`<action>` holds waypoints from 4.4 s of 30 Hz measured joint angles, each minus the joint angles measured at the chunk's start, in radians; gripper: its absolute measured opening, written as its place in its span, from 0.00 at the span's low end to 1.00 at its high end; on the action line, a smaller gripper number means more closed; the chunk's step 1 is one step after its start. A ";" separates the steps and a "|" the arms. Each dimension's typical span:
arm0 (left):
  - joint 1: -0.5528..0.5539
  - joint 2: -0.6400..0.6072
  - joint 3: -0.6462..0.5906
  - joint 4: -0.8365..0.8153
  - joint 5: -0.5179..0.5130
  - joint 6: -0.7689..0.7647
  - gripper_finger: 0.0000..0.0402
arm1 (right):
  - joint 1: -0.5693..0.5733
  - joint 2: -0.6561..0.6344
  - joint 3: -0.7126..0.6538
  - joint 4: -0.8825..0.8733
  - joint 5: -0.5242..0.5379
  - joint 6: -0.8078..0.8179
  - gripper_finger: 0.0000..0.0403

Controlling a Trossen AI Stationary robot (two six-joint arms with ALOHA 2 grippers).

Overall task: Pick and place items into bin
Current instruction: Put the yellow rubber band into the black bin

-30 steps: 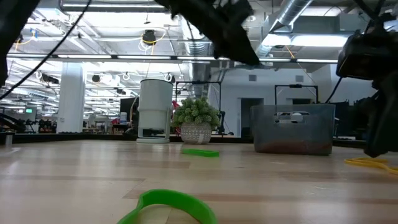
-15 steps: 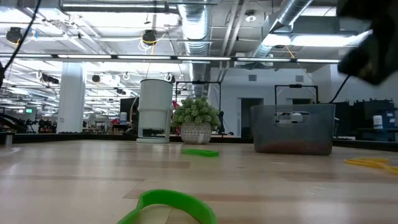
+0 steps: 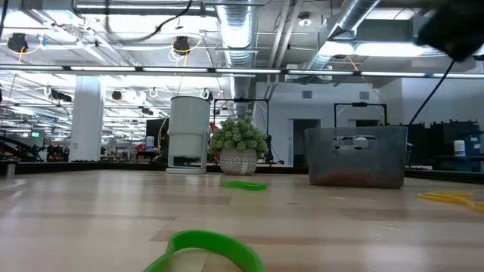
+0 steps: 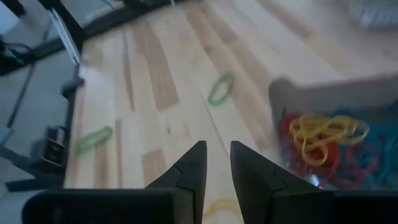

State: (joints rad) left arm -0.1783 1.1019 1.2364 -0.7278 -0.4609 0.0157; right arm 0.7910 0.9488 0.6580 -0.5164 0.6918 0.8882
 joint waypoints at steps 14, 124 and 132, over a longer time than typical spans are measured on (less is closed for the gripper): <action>-0.070 -0.249 -0.466 0.321 -0.025 -0.183 0.15 | -0.073 0.330 0.012 0.140 -0.353 0.207 0.16; -0.071 -0.243 -0.488 0.317 -0.025 -0.247 0.15 | -0.079 0.812 0.831 -0.863 -0.381 -0.114 0.00; -0.071 -0.243 -0.488 0.317 -0.025 -0.246 0.15 | -0.200 0.610 0.832 -0.901 -0.047 -0.235 0.00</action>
State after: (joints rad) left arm -0.2492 0.8589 0.7479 -0.4108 -0.4858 -0.2304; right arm 0.5913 1.5589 1.4902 -1.4175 0.6448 0.6532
